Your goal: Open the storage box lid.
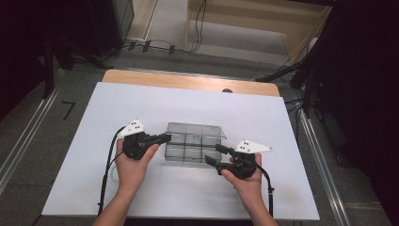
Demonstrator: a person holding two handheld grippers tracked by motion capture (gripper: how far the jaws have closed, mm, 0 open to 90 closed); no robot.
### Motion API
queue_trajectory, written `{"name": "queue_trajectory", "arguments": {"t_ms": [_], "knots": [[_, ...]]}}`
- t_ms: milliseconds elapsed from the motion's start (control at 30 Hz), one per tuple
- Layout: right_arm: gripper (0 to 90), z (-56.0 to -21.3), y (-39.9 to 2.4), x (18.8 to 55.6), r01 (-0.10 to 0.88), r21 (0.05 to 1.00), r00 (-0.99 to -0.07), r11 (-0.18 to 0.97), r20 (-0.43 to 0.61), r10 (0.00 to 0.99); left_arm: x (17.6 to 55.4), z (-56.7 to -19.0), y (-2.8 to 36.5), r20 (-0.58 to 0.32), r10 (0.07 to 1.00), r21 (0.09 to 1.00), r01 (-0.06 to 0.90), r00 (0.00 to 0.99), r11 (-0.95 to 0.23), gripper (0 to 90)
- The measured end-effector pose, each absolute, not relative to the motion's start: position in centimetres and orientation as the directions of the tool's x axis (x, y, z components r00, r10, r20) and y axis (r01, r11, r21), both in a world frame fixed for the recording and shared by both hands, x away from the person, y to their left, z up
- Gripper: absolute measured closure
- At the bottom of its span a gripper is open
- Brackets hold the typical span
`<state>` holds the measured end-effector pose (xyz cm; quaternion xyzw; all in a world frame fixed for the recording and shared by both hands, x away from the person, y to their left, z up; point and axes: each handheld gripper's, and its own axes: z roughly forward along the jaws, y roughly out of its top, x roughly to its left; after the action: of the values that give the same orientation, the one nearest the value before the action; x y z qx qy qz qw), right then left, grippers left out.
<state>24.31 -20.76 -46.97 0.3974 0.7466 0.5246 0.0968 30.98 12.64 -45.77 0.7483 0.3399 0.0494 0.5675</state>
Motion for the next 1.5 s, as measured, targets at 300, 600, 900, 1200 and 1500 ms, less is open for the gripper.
{"name": "queue_trajectory", "arguments": {"t_ms": [300,600,900,1200,1500], "knots": [[0.5,-47.3,-22.2,24.7,0.497,0.861,-0.649,0.108,0.286,0.705,32.1,-44.5,12.4,-0.308,0.558,0.892,0.438,0.771,-0.114,90.0],[0.0,-46.1,-24.2,26.1,0.482,0.874,-0.617,0.063,0.287,0.733,33.0,-44.2,12.3,-0.317,0.556,0.892,0.441,0.769,-0.101,90.0],[0.0,-45.4,-24.4,28.4,0.453,0.891,-0.609,0.032,0.283,0.741,33.7,-43.4,12.1,-0.307,0.560,0.898,0.429,0.769,-0.098,90.0],[15.2,-44.8,-23.9,30.6,0.450,0.892,-0.595,0.030,0.274,0.756,34.7,-43.0,11.9,-0.305,0.560,0.901,0.424,0.770,-0.092,90.0],[38.7,-44.3,-23.7,32.2,0.453,0.890,-0.589,0.052,0.255,0.767,35.6,-42.8,11.9,-0.315,0.554,0.901,0.427,0.770,-0.081,90.0]]}}
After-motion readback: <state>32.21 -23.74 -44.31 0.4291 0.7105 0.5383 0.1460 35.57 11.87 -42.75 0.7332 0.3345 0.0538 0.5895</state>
